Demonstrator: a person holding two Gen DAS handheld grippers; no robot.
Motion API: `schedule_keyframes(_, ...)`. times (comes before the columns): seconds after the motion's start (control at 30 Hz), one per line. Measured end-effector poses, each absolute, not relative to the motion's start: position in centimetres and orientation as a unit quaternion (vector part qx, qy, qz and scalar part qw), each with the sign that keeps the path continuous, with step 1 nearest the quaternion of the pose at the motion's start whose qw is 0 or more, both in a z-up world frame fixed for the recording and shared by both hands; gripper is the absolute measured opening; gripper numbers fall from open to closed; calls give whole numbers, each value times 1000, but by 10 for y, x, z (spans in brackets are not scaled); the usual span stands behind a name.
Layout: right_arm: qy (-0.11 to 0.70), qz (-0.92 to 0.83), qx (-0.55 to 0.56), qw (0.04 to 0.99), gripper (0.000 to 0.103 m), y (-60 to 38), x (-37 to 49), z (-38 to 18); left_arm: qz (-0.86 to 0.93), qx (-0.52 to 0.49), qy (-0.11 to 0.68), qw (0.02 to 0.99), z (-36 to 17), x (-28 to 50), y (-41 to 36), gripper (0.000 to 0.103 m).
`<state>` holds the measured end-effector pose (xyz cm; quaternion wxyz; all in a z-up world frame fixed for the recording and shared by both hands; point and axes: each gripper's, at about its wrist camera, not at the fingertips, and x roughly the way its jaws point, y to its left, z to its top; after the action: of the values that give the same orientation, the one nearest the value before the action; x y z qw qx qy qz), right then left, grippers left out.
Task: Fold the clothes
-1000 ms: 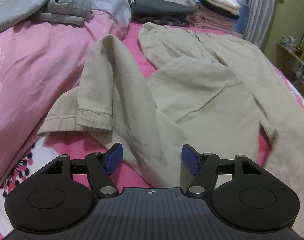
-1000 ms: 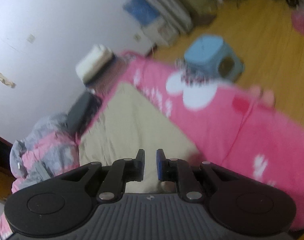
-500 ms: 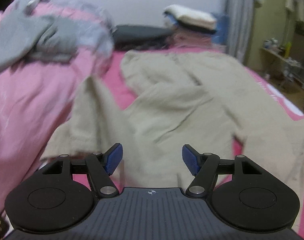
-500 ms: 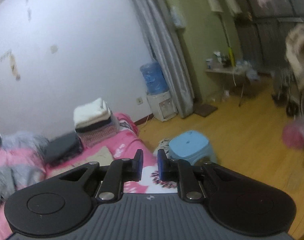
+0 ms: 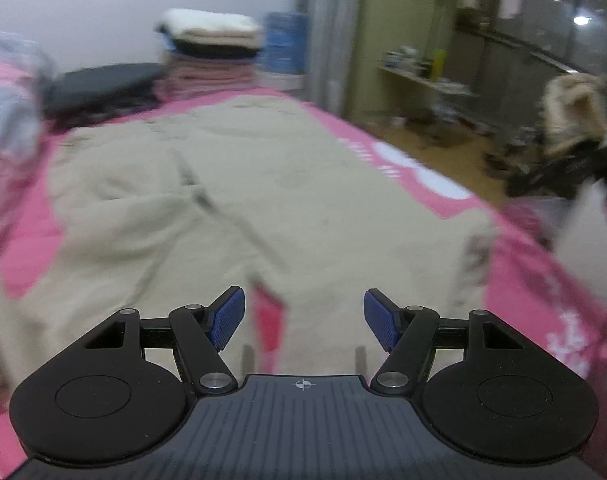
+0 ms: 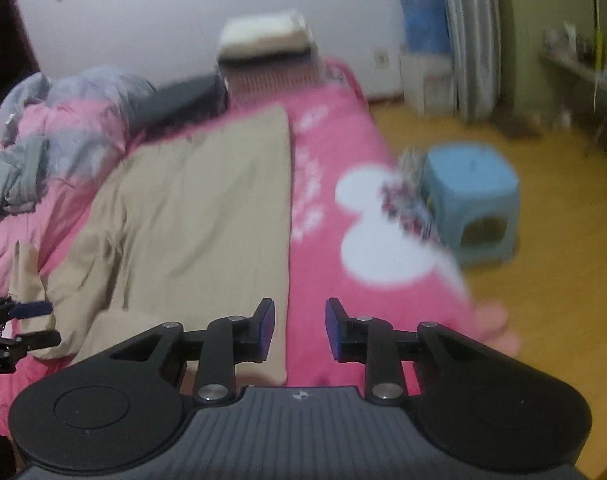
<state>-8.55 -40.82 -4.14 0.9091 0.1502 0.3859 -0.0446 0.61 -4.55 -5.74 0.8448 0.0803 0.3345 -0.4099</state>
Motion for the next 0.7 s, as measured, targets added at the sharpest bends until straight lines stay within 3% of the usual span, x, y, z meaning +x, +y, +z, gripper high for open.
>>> schedule_keyframes(0.33,519,-40,83,850,30,-391,-94,-89,-517,20,389,762,-76,46,-85,66)
schedule_keyframes(0.7,576,-112,101,803,31,-388,-108,-83,-589,-56,445,672,-109,82,-99,66)
